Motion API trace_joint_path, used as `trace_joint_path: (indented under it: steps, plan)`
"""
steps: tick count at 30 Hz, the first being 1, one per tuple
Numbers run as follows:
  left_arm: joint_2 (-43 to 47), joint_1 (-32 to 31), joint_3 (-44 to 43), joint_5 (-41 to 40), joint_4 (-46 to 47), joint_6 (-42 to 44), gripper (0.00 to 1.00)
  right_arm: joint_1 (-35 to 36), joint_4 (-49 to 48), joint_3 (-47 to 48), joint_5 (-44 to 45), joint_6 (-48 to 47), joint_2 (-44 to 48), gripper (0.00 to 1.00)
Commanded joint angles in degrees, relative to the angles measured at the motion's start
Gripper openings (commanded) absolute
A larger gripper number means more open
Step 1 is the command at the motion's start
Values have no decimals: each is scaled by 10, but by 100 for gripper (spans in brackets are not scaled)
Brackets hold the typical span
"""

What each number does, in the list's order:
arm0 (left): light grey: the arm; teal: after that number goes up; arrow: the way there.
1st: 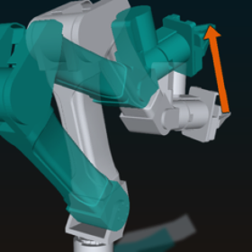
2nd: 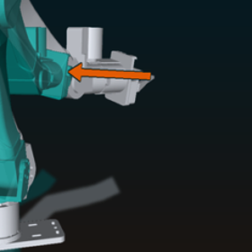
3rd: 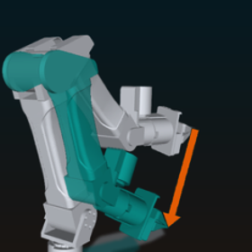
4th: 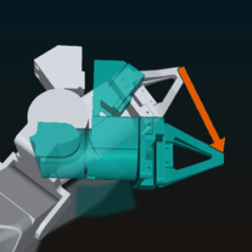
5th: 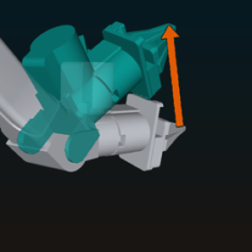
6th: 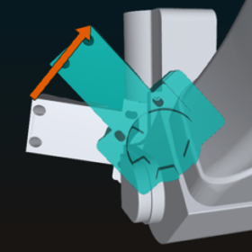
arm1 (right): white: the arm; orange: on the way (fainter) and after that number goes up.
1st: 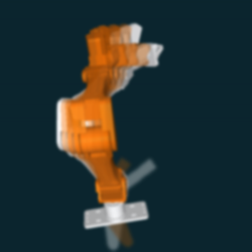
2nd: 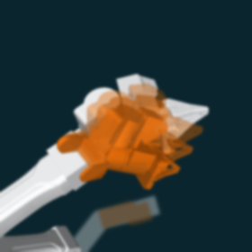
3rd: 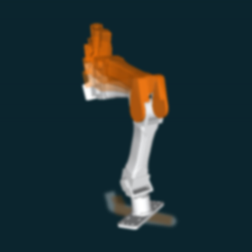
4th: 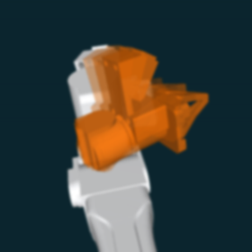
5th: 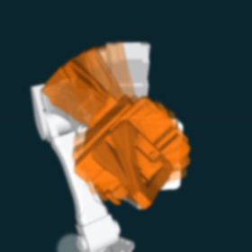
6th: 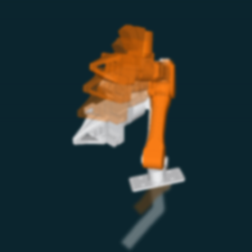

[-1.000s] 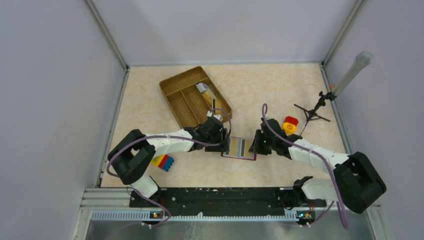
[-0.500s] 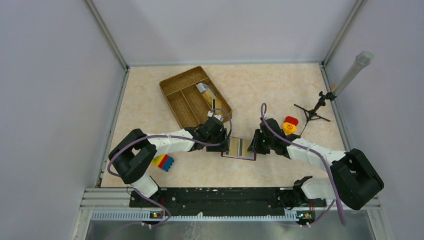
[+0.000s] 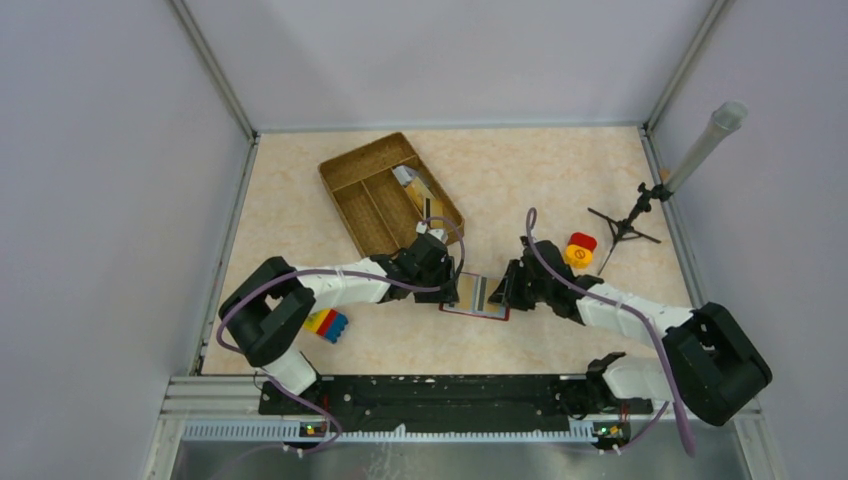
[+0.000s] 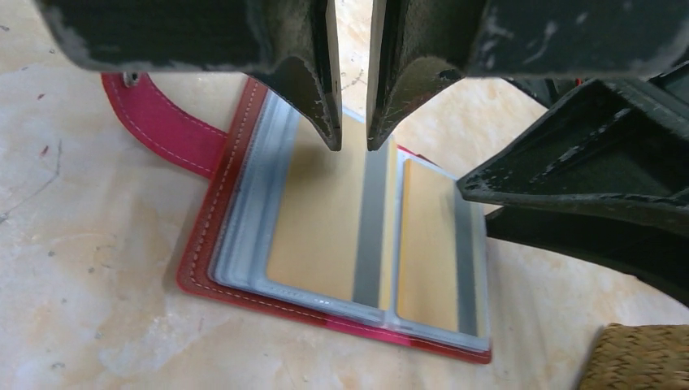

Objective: Put the credit cards into the card holder
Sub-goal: Turn over the card slot in the card holder.

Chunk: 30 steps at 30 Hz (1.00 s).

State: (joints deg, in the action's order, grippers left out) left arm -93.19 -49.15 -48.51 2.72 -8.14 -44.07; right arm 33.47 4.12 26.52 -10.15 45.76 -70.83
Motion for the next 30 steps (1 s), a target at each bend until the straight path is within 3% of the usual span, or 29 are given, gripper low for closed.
trace_joint_path:
  steps: [1, 6, 11, 15, 30]
  plan:
    - [-9, 1, 9, 7, 8, -3, 51, -2, -56, -3, -15, 15, 33, 16]
    - [-12, 1, 9, 10, 10, -4, 50, -2, -55, -2, -11, 10, 42, 16]
    - [-10, 1, 10, 7, 10, -4, 50, -2, 78, 31, 83, -4, 51, 18]
    - [-11, 1, 10, 8, 10, -4, 48, -2, 117, 34, 119, -2, 56, 21]
    - [-13, 1, 8, 8, 8, -5, 47, -2, 63, 21, 72, -4, 58, 19]
